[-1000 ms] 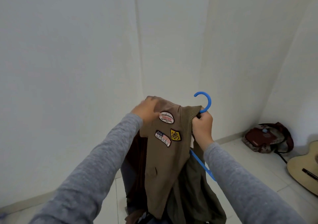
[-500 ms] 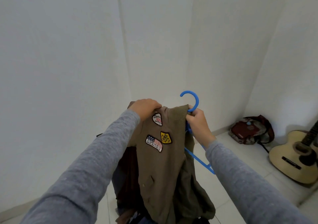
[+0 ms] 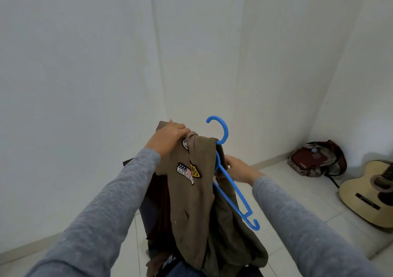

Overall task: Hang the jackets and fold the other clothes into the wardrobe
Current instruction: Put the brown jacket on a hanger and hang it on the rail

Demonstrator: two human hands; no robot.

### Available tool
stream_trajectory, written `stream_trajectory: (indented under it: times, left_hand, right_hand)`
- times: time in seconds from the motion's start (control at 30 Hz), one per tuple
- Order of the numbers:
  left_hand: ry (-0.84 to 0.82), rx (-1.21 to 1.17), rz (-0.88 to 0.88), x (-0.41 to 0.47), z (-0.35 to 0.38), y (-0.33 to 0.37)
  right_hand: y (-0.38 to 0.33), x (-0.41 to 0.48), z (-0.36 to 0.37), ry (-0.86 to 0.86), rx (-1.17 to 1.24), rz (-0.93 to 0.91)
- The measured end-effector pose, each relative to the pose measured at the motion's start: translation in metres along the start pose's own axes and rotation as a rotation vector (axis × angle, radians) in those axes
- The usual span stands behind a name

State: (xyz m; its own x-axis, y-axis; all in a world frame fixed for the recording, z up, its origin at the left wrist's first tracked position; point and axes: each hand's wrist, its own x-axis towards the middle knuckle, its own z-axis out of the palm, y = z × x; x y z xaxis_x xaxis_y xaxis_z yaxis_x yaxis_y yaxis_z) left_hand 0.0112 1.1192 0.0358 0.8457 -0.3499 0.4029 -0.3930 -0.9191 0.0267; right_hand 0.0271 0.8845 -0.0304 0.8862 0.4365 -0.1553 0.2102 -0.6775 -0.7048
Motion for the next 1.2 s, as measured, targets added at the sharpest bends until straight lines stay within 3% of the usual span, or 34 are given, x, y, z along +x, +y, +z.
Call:
stream_trajectory:
  times: [0.2, 0.37, 0.5, 0.6, 0.67, 0.8, 0.93, 1.07, 1.2]
  left_hand:
    - [0.218, 0.243, 0.133, -0.012, -0.006, -0.016]
    - [0.0, 0.334, -0.097, -0.029, -0.011, -0.04]
    - [0.022, 0.414, -0.209, -0.014, -0.025, -0.035]
    - [0.147, 0.443, -0.256, 0.01, -0.057, -0.034]
    - [0.217, 0.438, -0.313, 0.028, -0.084, -0.029]
    - [0.321, 0.42, -0.363, 0.051, -0.116, -0.013]
    - [0.287, 0.408, -0.356, 0.038, -0.11, -0.006]
    - [0.223, 0.184, -0.326, 0.023, -0.108, -0.023]
    - [-0.066, -0.482, -0.229, 0.024, -0.123, -0.021]
  right_hand:
    - [0.017, 0.015, 0.002, 0.297, 0.052, 0.099]
    - [0.002, 0.01, -0.034, 0.547, 0.121, 0.032]
    - [-0.031, 0.011, -0.068, 0.665, 0.073, -0.081]
    - [-0.064, 0.005, -0.1, 0.822, 0.034, -0.172]
    - [-0.082, -0.001, -0.113, 0.823, 0.027, -0.248]
    - [-0.102, -0.01, -0.115, 0.624, -0.105, -0.22]
    - [-0.101, -0.006, -0.112, 0.641, -0.321, -0.157]
    - [-0.096, 0.002, -0.098, 0.657, -0.198, -0.173]
    - [-0.1, 0.011, -0.094, 0.654, -0.044, -0.249]
